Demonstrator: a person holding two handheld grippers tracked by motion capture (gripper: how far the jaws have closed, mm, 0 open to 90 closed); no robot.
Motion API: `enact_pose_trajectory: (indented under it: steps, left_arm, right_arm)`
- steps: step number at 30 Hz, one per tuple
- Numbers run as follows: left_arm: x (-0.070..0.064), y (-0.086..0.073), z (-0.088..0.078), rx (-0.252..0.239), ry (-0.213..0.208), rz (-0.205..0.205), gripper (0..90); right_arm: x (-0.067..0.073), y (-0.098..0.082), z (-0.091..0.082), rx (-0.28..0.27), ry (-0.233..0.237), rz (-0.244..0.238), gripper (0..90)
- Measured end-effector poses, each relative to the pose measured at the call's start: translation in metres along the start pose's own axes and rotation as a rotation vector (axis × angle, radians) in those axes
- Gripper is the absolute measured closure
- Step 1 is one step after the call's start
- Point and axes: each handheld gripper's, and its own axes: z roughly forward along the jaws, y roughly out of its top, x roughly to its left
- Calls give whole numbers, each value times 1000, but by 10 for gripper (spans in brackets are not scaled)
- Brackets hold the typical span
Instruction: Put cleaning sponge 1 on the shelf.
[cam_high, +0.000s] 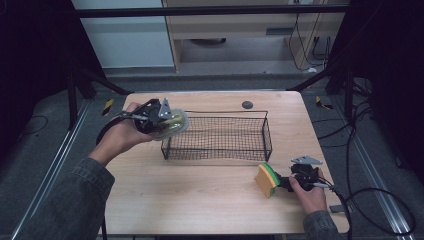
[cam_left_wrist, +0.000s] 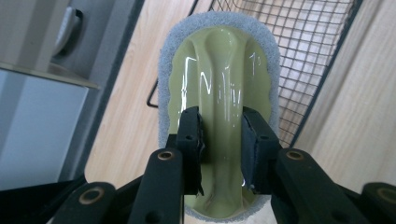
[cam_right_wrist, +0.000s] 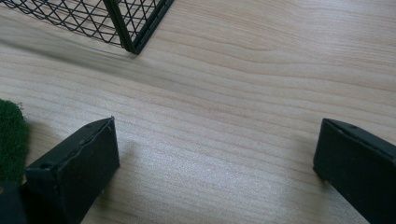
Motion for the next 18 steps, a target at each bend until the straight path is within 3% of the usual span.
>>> enact_pose_trajectory:
  steps: [14, 18]
  left_arm:
    - [-1, 18, 1, -17, -10, 65, 711]
    - [-4, 28, -1, -29, 9, 85, 710]
  right_arm:
    - [0, 0, 0, 0, 0, 0, 5]
    - [0, 0, 0, 0, 0, 0, 5]
